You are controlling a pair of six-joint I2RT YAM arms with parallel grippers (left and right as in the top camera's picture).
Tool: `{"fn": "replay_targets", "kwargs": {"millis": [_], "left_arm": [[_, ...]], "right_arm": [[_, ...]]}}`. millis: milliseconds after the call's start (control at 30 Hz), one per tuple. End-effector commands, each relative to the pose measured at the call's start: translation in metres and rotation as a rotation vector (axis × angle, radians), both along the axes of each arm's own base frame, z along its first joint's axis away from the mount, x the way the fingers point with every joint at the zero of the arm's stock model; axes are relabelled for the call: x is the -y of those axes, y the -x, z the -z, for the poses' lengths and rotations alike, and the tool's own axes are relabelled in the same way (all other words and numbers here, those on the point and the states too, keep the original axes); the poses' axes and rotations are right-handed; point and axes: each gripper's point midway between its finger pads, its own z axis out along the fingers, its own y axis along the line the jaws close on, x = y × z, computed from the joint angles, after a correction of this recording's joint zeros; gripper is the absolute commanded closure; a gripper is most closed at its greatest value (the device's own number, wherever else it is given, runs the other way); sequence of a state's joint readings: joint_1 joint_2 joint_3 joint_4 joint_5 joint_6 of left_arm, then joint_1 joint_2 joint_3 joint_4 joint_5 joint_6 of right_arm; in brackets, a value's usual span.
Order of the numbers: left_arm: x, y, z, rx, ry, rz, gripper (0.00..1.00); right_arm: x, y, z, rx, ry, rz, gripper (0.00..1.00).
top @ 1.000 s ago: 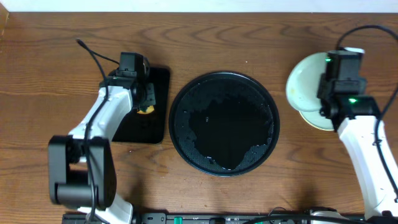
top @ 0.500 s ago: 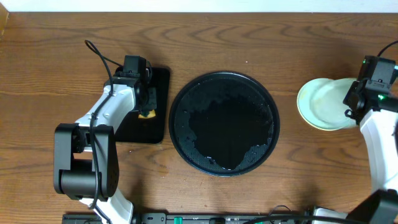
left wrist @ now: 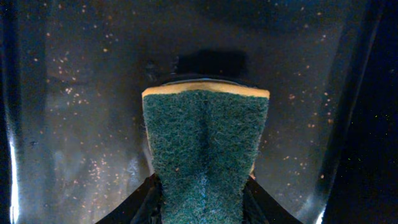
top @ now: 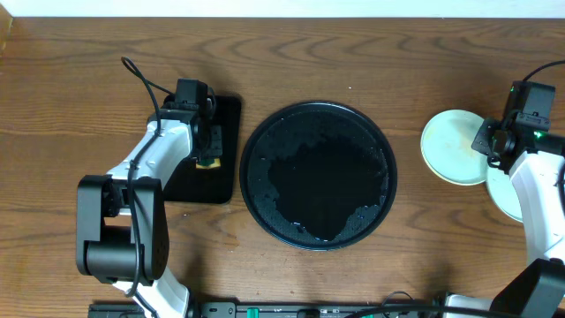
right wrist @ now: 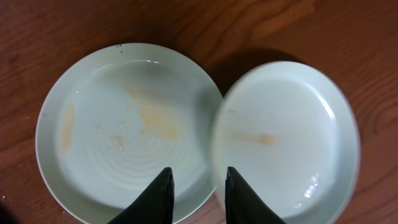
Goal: Clean dirty plates on tray and stack at the side
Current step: 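Place the light-blue plate on the plate stack and release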
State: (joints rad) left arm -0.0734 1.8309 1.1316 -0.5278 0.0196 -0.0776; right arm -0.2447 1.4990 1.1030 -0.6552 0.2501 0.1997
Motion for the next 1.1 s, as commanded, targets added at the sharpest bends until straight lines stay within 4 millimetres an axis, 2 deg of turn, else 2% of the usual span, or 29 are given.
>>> {"fn": "replay_targets", "kwargs": {"millis": [0, 167, 367, 467, 900, 1067], "left_arm": [[-0.003, 0.006, 0.007, -0.028, -0.008, -0.004, 0.61], [-0.003, 0.007, 0.008, -0.03, -0.007, -0.005, 0.61], [-0.003, 0.007, 0.008, -0.031, -0.007, -0.005, 0.61], [-0.003, 0.007, 0.008, -0.031, -0.007, -0.005, 0.61], [-0.003, 0.007, 0.008, -0.03, -0.007, -0.008, 0.61], [-0.003, 0.007, 0.008, -0.03, -0.006, -0.008, 0.61]], "right_arm": [[0.003, 0.005, 0.004, -0.011, -0.008, 0.038, 0.75], [0.005, 0.017, 0.011, -0.062, -0.009, 0.084, 0.74], [0.019, 0.049, 0.026, -0.167, 0.038, 0.275, 0.74], [0.022, 0.053, 0.031, -0.186, 0.032, 0.306, 0.7], [0.056, 0.083, 0.046, -0.18, -0.09, 0.471, 0.67], [0.051, 0.092, 0.064, -0.214, -0.091, 0.445, 0.66]]}}
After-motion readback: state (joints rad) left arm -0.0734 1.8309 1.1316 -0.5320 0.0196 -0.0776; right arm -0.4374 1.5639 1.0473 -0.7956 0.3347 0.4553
